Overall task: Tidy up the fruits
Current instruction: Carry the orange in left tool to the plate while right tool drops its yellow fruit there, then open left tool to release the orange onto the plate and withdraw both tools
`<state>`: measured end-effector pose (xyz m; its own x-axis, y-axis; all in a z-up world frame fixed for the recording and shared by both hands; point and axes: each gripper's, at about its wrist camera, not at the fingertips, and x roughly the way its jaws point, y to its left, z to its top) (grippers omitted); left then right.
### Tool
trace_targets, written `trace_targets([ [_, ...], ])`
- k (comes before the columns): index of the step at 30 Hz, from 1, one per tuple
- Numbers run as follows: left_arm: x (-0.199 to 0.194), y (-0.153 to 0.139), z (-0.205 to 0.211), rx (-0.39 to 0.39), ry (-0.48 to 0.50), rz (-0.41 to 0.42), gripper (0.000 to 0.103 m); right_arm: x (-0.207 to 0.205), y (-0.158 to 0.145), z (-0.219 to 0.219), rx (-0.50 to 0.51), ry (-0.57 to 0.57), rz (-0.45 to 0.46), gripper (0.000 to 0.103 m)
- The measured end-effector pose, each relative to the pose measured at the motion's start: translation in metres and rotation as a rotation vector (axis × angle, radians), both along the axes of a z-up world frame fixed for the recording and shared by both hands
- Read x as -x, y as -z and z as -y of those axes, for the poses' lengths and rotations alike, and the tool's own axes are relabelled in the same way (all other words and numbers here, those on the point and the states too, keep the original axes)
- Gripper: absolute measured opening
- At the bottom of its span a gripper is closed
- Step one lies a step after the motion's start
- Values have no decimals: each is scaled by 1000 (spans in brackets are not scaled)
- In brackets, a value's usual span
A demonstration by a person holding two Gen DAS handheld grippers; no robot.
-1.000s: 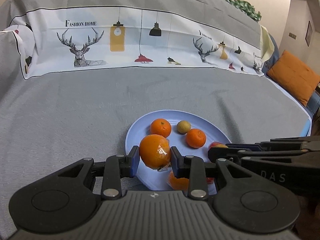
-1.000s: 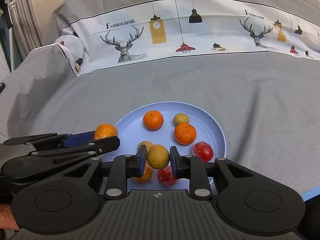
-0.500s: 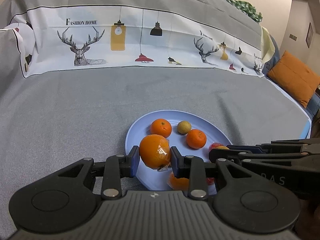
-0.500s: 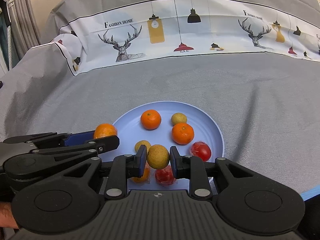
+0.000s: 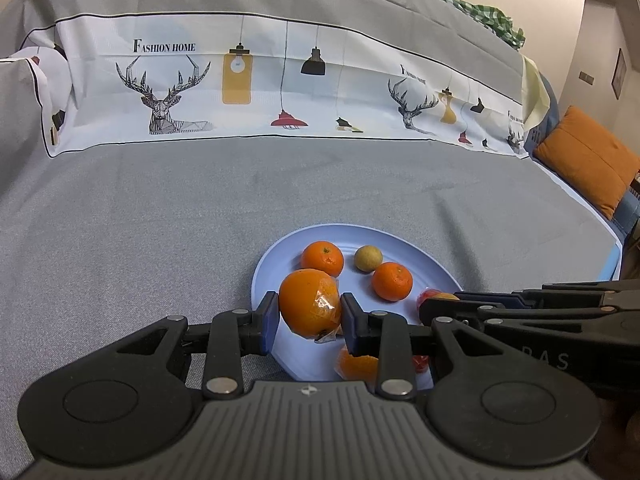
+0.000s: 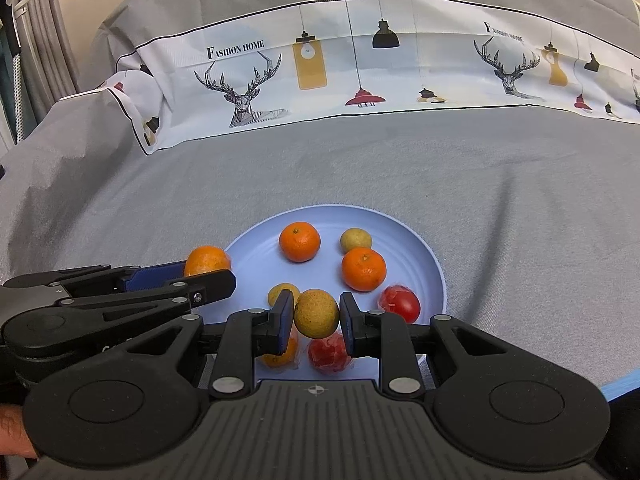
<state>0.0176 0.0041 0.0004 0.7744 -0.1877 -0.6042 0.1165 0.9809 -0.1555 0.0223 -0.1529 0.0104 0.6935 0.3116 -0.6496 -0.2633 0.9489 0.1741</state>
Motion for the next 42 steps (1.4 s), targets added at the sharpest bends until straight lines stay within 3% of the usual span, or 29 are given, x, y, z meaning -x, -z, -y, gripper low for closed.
trace_targets([
  [4,0,0,-1,5,0,-1,37,-1,0,1,0,2,-1,26],
  [5,0,0,-1,7,0,-2,43,-1,-1,1,3,7,2,28],
  [6,0,-1,-2,12,0,-3,47,-1,-1,2,8,17,3,32],
  [8,1,-2,-3,12,-9,2,48,0,-1,5,6,38,2,57],
  [13,4,-5,-7,17,-27,4,51,-2,-1,13,-14,77,-5,68],
  [20,17,-16,-10,-2,-77,30,80,5,-8,17,-4,108,35,95],
  [22,21,-20,-11,-13,-100,28,81,7,-11,20,13,128,47,100],
  [32,40,-31,-12,-21,-124,-35,85,23,-24,36,48,205,13,102],
  [38,61,-40,-11,-54,-166,-56,101,35,-25,38,56,193,-10,102],
  [42,63,-43,-11,-54,-158,-70,103,34,-22,36,49,180,-29,102],
])
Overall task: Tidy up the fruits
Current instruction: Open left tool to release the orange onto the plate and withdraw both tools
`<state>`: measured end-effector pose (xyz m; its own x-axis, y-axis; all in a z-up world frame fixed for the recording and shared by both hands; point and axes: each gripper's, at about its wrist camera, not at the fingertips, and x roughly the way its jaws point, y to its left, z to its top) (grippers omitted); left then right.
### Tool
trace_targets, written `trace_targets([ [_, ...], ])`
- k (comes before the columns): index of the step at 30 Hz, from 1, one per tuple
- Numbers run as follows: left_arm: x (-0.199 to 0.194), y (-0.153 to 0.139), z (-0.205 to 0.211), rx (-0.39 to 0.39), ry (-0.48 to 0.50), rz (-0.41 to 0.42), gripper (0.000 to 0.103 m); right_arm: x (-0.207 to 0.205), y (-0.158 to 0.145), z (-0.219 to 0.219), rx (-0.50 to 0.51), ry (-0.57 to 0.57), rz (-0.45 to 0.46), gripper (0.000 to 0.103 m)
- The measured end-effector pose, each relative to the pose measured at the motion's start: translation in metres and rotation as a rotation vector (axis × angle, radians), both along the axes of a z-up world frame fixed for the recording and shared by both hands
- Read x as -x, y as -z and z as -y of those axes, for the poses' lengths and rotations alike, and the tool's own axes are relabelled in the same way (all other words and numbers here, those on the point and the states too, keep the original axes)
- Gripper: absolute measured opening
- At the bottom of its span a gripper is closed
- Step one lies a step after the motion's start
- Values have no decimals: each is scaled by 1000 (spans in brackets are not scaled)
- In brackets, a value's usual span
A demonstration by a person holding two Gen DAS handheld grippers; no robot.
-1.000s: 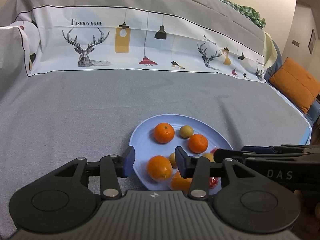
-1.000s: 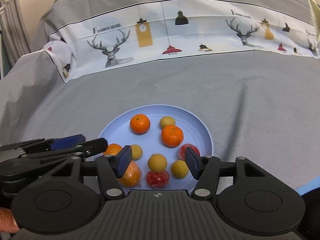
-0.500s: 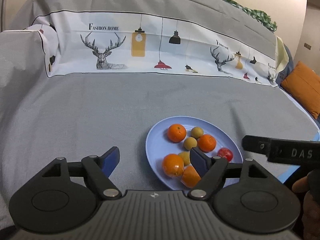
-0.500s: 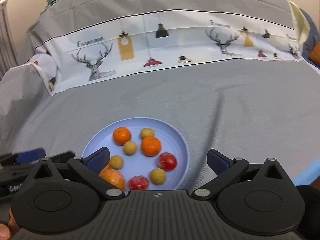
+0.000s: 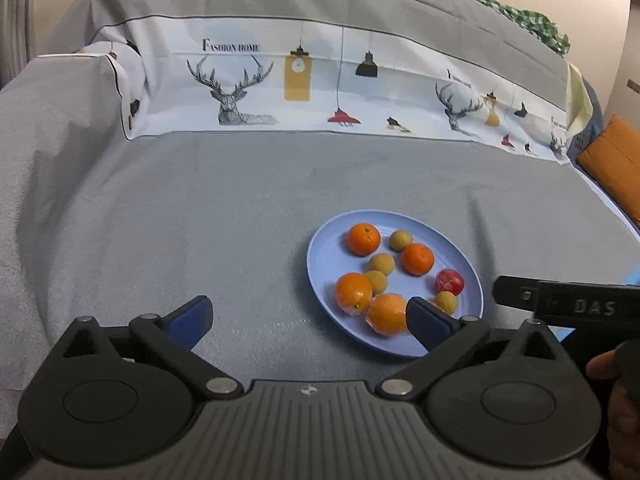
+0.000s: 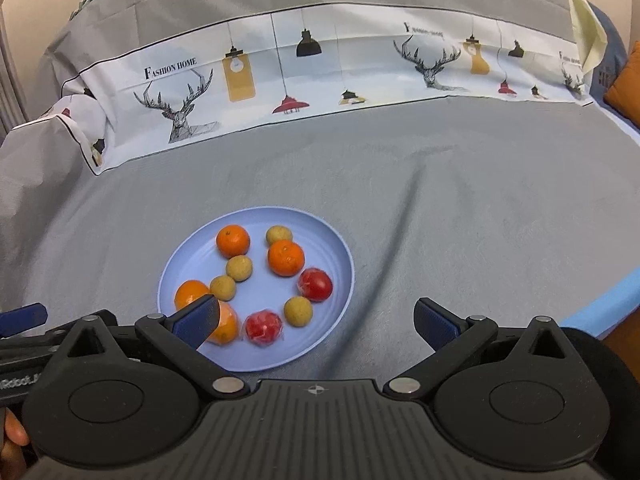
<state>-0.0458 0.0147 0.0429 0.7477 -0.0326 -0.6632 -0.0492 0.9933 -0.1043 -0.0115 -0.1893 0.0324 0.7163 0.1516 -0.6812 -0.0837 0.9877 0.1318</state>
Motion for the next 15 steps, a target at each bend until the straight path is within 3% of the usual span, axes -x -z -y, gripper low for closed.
trace_targets([
  [7,-16,16,-3,17,-25,-82,103,-3,7,-12,34,-22,-10,102],
  [15,-19,18,-6,16,-47,-76,103,-8,12,-16,47,-26,-25,102],
])
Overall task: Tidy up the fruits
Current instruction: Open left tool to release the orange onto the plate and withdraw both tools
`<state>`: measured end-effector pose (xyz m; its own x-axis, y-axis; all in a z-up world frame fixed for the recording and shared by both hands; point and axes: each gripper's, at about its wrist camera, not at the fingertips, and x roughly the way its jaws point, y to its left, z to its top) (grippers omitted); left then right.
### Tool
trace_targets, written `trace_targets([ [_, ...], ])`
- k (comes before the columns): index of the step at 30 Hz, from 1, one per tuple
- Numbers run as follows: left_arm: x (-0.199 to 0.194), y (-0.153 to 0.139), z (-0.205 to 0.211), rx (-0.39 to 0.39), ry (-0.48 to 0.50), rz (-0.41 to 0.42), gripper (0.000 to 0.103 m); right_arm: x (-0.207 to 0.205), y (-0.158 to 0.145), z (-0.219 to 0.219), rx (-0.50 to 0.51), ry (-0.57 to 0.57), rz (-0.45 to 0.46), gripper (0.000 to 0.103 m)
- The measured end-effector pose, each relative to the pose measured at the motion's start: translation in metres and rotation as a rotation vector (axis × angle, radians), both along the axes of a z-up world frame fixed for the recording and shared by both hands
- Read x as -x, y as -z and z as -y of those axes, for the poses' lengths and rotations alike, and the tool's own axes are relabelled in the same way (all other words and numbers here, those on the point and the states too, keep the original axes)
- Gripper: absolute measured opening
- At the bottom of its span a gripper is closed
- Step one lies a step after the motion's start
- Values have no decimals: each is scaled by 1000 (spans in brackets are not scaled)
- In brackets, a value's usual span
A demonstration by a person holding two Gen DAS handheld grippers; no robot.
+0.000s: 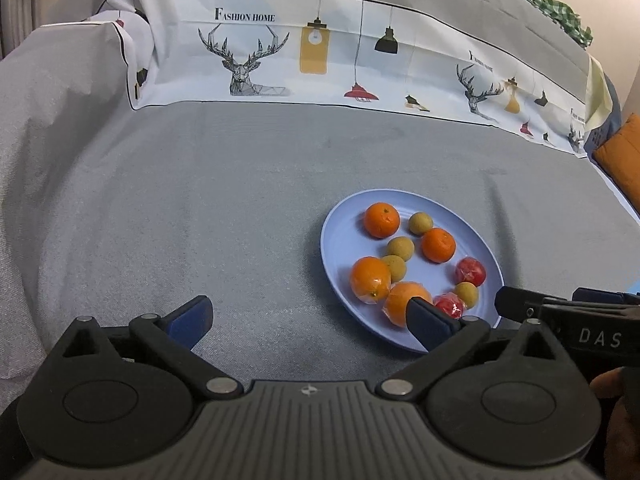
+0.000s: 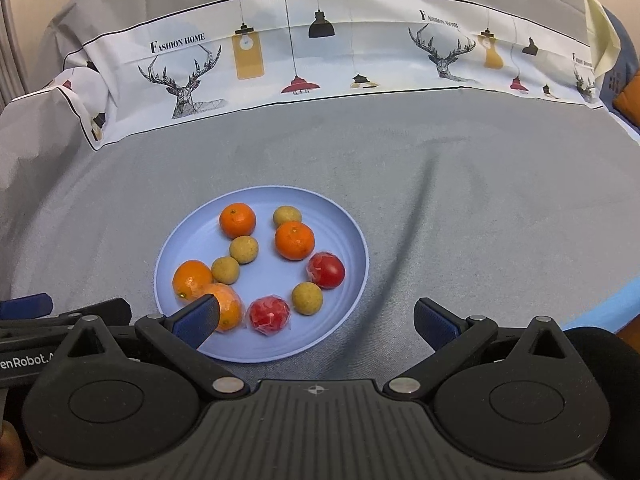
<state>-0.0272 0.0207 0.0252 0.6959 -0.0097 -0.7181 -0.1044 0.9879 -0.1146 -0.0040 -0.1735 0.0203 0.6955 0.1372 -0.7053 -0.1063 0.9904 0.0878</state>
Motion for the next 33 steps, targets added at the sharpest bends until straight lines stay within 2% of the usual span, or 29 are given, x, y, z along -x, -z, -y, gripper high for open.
trace_targets([
  [33,-1,2,3,22,31,20,103,-5,3,2,-10,24,-11,102],
])
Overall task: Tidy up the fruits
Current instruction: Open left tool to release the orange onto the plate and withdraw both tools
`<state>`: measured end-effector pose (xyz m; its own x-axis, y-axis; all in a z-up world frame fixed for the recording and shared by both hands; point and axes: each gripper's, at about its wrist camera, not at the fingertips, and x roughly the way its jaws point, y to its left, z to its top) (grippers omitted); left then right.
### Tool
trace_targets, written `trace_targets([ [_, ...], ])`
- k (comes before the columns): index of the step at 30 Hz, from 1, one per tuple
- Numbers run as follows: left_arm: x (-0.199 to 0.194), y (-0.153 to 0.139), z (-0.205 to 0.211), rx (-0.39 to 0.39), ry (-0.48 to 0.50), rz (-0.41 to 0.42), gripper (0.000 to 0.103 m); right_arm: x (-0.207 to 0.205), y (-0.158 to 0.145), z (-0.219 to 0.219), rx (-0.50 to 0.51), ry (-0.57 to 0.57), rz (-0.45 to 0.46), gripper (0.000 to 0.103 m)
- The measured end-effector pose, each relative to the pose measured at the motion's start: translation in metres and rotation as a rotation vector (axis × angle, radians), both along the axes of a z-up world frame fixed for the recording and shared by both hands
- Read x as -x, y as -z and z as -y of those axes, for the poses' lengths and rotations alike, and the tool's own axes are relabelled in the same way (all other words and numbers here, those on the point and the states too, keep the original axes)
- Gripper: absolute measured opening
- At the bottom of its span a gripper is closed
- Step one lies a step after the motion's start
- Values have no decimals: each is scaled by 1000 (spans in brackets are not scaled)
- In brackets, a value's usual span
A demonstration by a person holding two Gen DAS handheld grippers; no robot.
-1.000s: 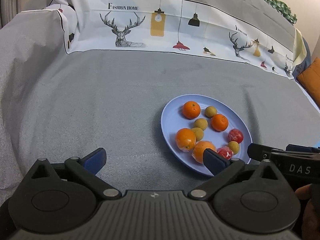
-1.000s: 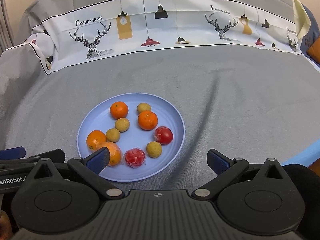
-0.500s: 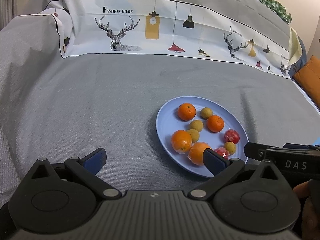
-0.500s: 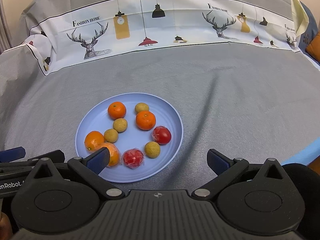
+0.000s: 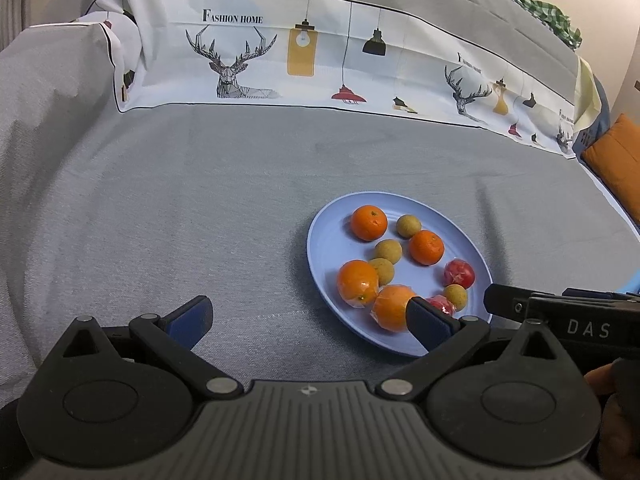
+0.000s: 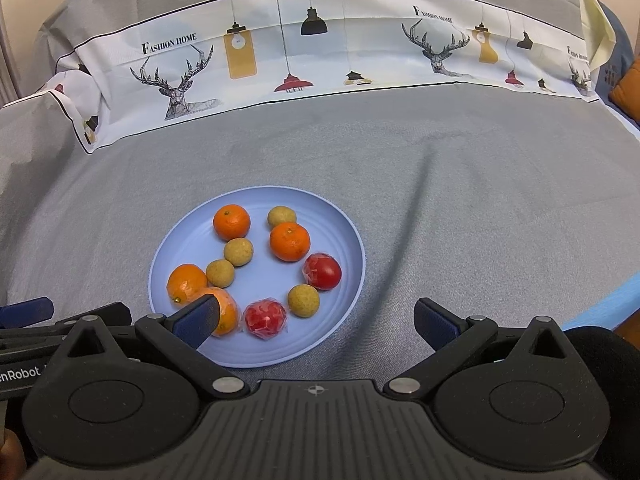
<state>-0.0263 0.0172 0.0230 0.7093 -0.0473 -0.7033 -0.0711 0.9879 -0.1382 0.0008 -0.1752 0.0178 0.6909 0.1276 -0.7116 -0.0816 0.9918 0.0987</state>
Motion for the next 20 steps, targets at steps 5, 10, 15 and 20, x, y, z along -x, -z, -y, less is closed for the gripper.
trace_targets([
  [5,-1,1,0,4,1,0,103,0,0,0,0,0,0,102],
  [10,0,0,1,18,7,18,103,0,0,0,2,-2,3,102],
  [15,-4,2,3,31,16,13,103,-2,-1,2,-12,16,-3,102],
  [20,-8,5,3,38,18,12,103,-6,1,3,-27,34,-25,102],
])
